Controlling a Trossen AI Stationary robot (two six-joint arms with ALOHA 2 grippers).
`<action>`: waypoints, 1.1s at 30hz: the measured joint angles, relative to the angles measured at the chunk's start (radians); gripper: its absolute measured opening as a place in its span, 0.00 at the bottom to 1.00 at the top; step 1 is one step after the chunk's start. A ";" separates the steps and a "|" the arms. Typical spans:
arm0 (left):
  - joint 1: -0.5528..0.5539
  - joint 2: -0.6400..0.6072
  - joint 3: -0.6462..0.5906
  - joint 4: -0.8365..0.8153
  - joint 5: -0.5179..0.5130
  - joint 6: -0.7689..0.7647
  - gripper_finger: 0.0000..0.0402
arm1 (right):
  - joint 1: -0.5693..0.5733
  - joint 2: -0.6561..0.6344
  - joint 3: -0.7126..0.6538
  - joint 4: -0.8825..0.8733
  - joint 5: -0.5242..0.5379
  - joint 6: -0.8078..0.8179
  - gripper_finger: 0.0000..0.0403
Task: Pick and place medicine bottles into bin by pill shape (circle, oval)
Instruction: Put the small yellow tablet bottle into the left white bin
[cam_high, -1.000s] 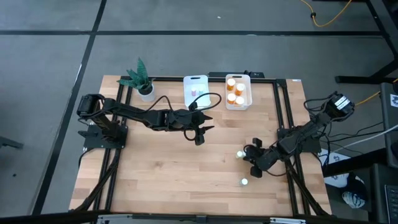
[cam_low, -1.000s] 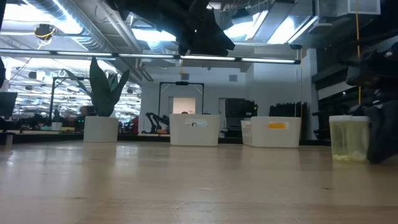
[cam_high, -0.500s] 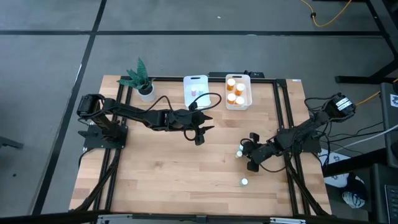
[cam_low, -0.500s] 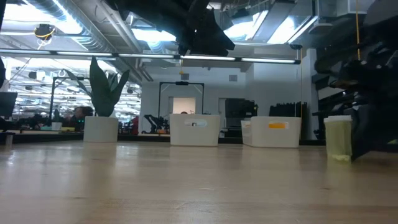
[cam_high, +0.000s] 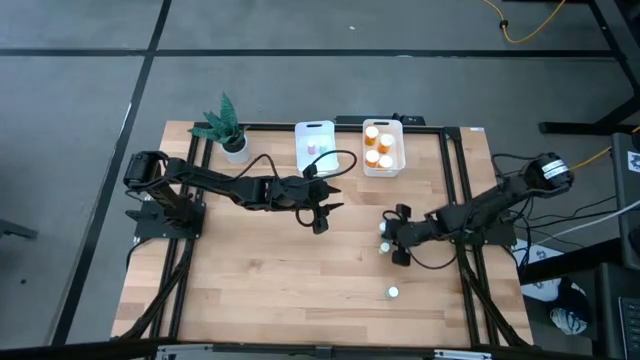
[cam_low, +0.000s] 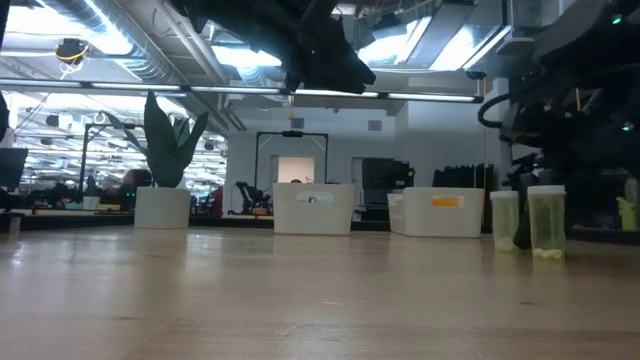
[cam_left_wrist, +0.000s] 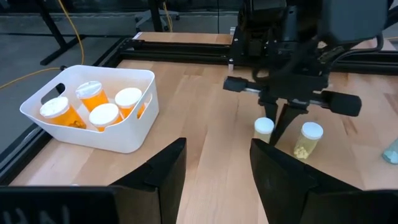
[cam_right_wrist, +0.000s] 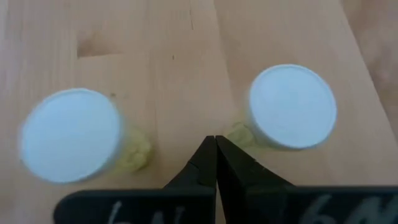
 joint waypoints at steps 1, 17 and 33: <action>0.000 0.000 0.000 -0.001 0.000 0.000 0.42 | -0.014 0.000 0.000 0.000 -0.014 -0.009 0.01; 0.000 0.000 0.000 -0.001 0.000 0.000 0.42 | -0.208 0.000 0.000 0.058 -0.137 -0.212 0.01; 0.000 0.000 0.000 -0.004 0.000 0.000 0.42 | -0.379 0.000 0.000 0.105 -0.237 -0.358 0.01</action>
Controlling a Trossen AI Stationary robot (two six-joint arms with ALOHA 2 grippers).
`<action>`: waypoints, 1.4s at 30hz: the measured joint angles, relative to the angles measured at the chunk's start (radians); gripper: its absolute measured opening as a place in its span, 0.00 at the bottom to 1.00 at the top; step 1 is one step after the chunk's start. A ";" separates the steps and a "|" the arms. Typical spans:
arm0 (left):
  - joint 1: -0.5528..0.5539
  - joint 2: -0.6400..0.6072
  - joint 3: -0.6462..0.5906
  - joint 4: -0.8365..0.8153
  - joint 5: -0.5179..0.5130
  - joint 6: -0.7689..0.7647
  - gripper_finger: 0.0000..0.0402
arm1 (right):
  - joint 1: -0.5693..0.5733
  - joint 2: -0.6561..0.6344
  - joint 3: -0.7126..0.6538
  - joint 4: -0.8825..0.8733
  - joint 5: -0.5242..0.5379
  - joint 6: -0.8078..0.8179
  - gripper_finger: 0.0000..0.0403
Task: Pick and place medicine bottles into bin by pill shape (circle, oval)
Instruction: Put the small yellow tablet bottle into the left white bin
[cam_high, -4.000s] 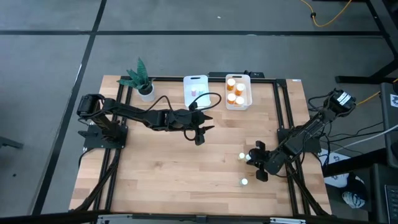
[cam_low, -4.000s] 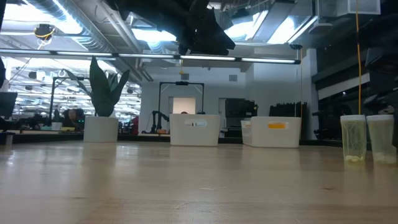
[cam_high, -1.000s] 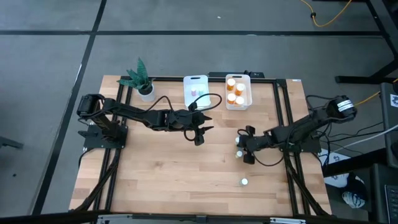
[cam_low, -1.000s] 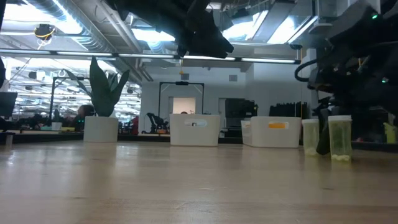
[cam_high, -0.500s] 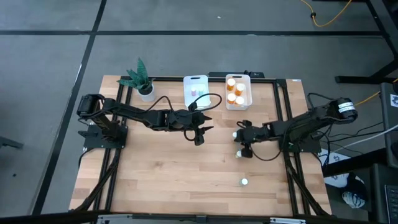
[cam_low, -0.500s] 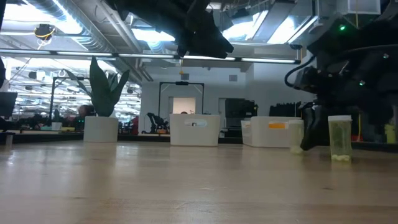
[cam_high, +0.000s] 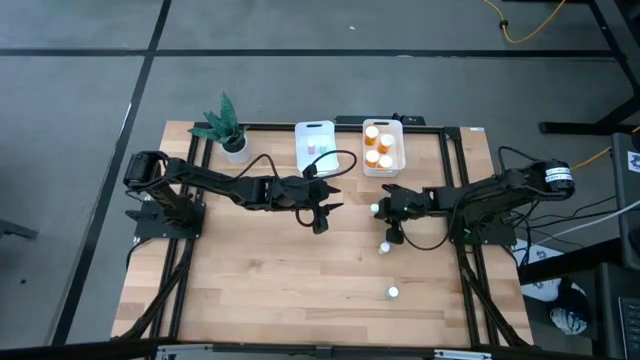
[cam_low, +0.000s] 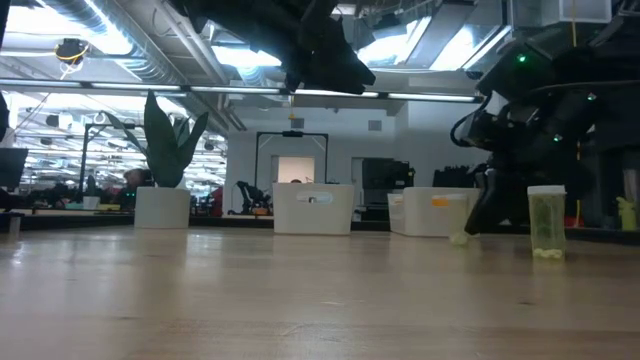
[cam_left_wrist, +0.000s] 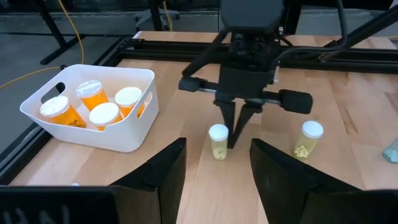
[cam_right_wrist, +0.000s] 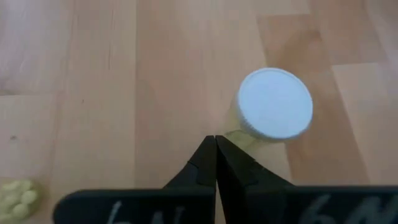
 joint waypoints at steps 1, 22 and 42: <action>0.000 0.000 0.000 0.000 0.000 0.000 0.42 | -0.009 0.000 0.000 0.005 -0.002 -0.009 0.01; 0.000 0.000 0.000 0.000 0.000 0.000 0.42 | -0.162 0.000 0.000 0.024 -0.048 -0.080 0.01; 0.047 0.000 0.000 0.031 -0.048 -0.199 0.42 | -0.160 -0.078 0.104 -0.017 -0.009 0.180 0.01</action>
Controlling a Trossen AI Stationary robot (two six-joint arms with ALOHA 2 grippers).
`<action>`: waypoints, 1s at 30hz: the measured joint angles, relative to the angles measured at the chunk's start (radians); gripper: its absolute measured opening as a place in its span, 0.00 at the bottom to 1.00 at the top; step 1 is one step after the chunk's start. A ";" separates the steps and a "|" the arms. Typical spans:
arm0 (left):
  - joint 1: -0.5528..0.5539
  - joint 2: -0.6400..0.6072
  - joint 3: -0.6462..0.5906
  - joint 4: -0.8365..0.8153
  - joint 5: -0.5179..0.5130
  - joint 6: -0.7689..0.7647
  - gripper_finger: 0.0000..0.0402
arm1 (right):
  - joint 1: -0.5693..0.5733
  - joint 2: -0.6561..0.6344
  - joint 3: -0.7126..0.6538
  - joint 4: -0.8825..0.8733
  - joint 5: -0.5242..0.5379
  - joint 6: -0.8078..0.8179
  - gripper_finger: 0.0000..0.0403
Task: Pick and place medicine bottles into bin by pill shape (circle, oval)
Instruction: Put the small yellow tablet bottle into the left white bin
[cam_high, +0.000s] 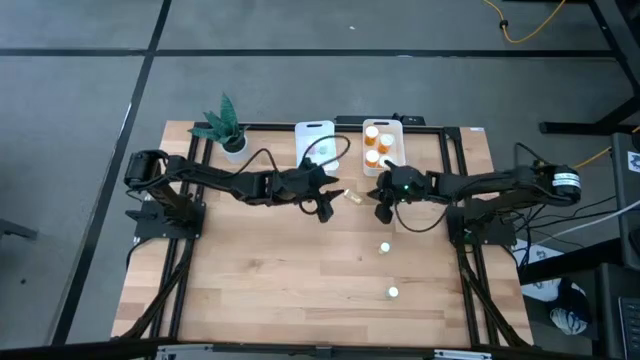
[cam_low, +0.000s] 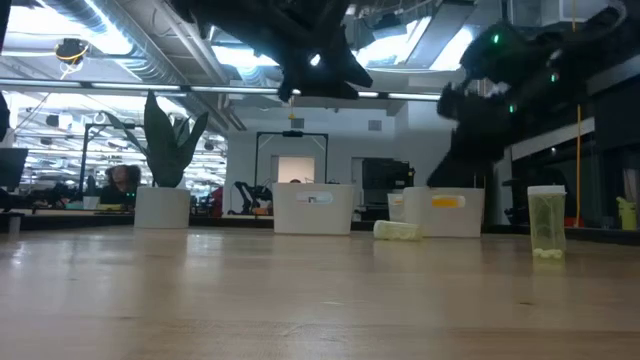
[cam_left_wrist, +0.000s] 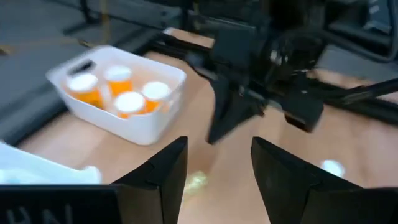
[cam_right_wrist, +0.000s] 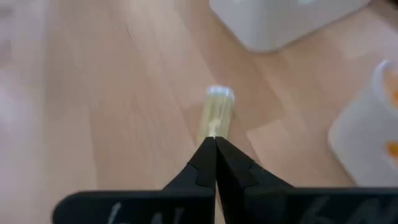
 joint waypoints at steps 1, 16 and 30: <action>0.014 0.005 0.000 0.002 0.039 -0.023 0.42 | 0.000 -0.028 0.014 -0.030 0.000 0.006 0.01; 0.122 0.291 0.210 -0.060 0.240 0.278 0.42 | 0.081 -0.571 0.112 -0.504 0.064 0.131 0.01; 0.093 0.351 0.333 -0.237 0.180 0.248 0.45 | 0.119 -0.807 0.111 -0.653 0.106 0.154 0.01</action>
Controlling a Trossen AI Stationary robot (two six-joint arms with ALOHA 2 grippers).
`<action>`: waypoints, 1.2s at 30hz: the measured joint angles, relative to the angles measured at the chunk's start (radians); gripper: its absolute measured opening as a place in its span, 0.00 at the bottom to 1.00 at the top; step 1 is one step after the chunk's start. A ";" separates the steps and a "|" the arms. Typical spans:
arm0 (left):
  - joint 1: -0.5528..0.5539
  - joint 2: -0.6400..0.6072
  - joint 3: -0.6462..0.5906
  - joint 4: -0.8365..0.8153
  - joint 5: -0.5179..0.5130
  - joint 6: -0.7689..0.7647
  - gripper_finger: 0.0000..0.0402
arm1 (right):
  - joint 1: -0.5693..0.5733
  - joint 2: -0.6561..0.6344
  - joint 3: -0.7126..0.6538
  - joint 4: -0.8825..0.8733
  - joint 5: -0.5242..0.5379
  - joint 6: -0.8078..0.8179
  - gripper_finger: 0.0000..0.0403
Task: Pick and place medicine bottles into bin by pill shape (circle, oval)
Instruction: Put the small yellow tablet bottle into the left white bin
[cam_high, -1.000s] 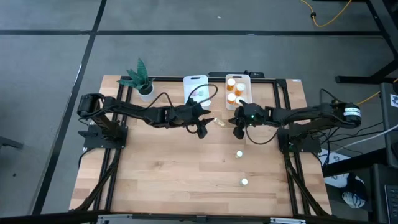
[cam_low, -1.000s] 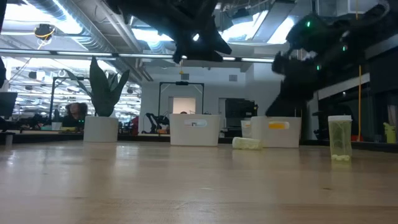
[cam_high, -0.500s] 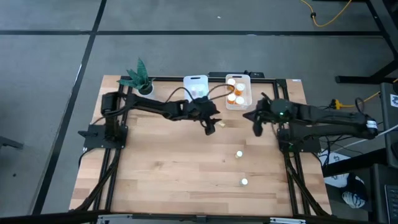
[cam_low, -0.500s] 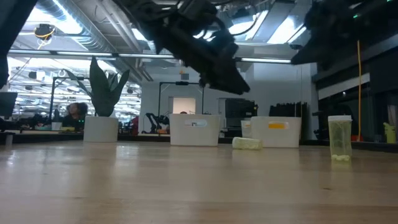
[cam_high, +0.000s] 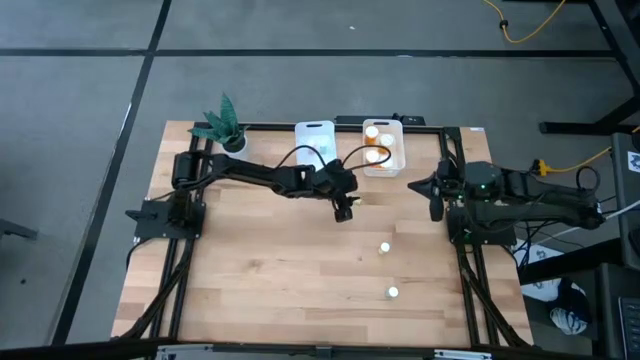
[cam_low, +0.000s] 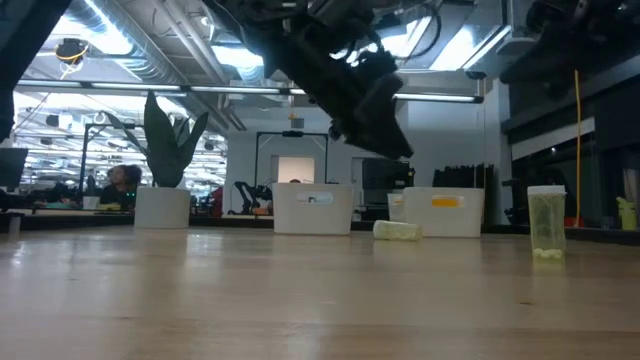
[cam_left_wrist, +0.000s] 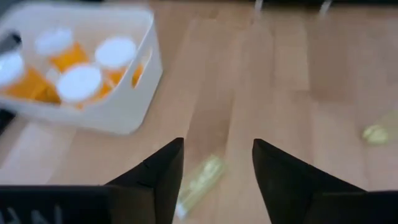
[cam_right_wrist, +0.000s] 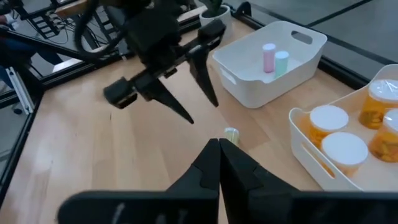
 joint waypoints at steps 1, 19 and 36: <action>0.005 0.000 0.000 -0.023 0.007 -0.004 0.47 | 0.000 0.000 0.000 -0.004 0.000 0.001 0.01; 0.089 0.115 -0.002 -0.066 0.153 0.068 0.60 | 0.000 0.005 -0.006 -0.014 0.001 0.002 0.01; 0.108 0.137 0.001 -0.038 0.191 0.166 0.60 | 0.000 0.013 -0.091 -0.009 0.000 0.064 0.01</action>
